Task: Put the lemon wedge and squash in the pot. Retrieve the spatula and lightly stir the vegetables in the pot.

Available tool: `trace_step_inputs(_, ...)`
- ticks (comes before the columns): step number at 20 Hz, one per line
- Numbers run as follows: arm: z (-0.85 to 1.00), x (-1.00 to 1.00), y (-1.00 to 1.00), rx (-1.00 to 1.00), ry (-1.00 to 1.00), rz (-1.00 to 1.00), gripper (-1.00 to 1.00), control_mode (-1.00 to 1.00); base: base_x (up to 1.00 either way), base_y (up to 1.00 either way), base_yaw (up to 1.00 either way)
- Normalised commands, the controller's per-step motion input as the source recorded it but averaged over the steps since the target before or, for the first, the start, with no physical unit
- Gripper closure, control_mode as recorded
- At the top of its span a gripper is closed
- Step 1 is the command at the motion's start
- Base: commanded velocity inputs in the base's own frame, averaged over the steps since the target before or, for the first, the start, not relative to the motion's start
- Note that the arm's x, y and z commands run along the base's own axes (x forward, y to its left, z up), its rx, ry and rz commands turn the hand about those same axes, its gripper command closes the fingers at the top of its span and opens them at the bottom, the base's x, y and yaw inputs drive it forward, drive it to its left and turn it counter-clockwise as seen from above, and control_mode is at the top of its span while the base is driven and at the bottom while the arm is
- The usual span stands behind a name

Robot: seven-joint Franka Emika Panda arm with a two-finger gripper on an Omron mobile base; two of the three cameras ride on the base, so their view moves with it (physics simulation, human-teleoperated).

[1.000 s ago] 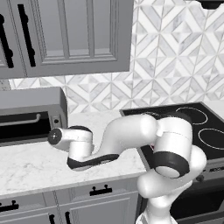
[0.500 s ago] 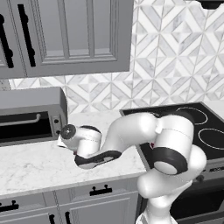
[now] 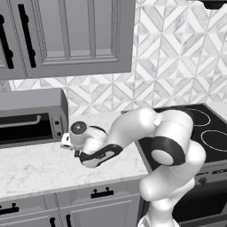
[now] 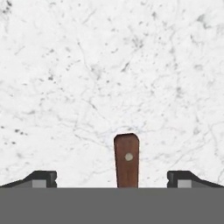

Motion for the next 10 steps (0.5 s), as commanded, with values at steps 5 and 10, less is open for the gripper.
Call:
trace_step_inputs(5,-0.07,0.17,0.11,0.07,0.11,0.03,-1.00,-1.00,0.00,0.00,0.00)
trace_step_inputs(10,-0.22,0.00,0.10,0.01,0.03,0.01,-1.00,-1.00,0.00,0.00,0.00)
